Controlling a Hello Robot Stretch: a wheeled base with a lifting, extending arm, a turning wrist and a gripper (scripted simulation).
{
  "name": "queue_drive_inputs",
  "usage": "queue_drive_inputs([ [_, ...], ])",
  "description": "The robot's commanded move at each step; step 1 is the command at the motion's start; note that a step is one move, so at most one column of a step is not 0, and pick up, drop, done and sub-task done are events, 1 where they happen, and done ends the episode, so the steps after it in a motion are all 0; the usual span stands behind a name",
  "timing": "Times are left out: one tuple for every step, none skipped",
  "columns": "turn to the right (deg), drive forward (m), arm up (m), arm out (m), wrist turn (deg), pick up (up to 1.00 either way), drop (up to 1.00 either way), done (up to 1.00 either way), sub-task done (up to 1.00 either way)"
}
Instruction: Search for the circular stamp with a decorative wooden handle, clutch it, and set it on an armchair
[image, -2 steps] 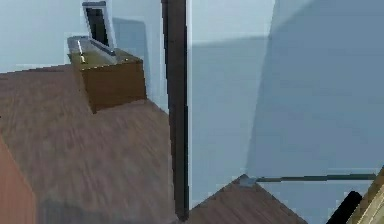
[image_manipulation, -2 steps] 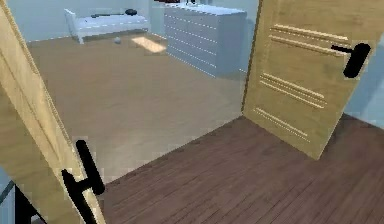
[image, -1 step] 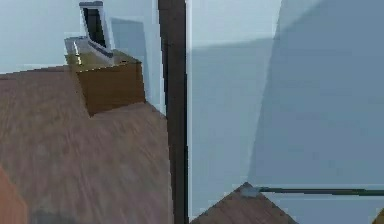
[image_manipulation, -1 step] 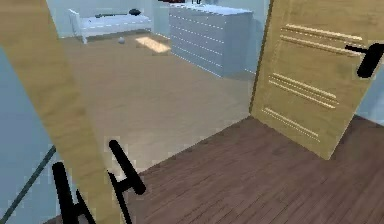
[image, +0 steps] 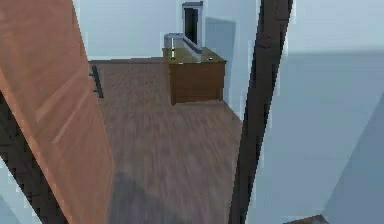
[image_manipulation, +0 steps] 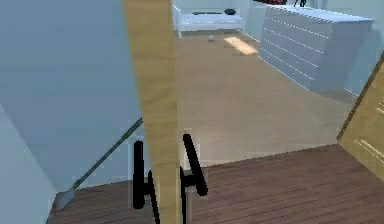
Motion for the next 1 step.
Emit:
queue_drive_inputs([
  [0.0, 0.60, 0.00, 0.00, 0.0, 0.00, 0.00, 0.00, 0.00],
])
